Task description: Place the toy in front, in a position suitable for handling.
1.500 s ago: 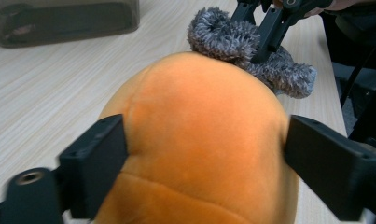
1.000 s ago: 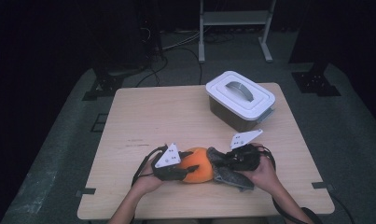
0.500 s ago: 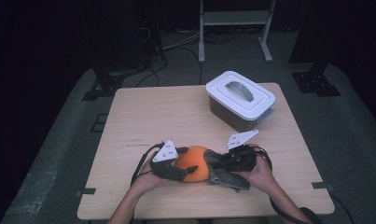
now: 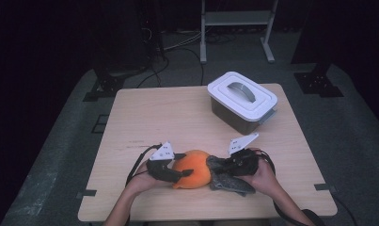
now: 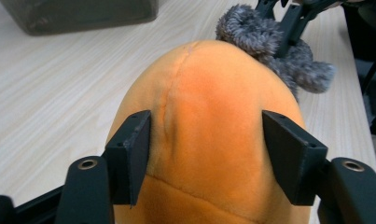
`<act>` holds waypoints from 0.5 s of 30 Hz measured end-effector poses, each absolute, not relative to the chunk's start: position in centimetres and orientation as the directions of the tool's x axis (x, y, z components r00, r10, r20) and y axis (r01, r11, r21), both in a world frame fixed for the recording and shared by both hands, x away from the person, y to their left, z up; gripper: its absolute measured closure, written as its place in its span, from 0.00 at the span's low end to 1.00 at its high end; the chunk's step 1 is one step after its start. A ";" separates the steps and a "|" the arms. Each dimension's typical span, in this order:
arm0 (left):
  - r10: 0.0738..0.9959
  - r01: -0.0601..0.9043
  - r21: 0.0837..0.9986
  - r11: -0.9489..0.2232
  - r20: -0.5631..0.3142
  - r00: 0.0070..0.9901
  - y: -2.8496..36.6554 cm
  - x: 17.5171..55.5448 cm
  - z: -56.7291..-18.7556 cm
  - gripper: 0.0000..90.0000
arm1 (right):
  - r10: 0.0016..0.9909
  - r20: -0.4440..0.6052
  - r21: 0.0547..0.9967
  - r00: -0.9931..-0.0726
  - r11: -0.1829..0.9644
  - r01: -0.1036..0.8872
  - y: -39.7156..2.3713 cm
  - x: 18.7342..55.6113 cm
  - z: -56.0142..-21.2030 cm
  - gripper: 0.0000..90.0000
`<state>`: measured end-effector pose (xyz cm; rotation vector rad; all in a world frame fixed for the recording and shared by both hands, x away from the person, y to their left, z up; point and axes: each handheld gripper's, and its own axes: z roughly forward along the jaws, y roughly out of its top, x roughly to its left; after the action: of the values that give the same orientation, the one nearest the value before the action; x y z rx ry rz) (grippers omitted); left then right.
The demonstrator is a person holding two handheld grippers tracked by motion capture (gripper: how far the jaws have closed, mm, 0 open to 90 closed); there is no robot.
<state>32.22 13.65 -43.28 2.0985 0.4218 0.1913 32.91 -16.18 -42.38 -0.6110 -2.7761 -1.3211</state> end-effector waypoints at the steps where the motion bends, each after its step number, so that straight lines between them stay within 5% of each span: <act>1: 0.368 0.223 0.845 -0.485 -0.034 0.929 13.8 32.3 -43.3 0.40 | 0.342 0.171 0.745 -0.924 0.569 0.348 -16.2 32.9 -42.4 0.84; 10: 0.337 0.201 0.845 -0.495 -0.026 0.941 14.3 32.1 -43.4 0.39 | 0.337 0.196 0.792 -0.921 0.500 0.352 -16.1 32.5 -41.0 0.84; 15: 0.338 0.194 0.835 -0.515 -0.010 0.941 13.7 32.1 -43.0 0.20 | 0.311 0.203 0.771 -0.929 0.534 0.347 -15.2 32.5 -42.0 0.84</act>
<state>32.07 13.68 -43.01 2.1267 0.3765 0.1893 32.48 -15.17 -41.96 -0.5823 -2.7152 -1.3801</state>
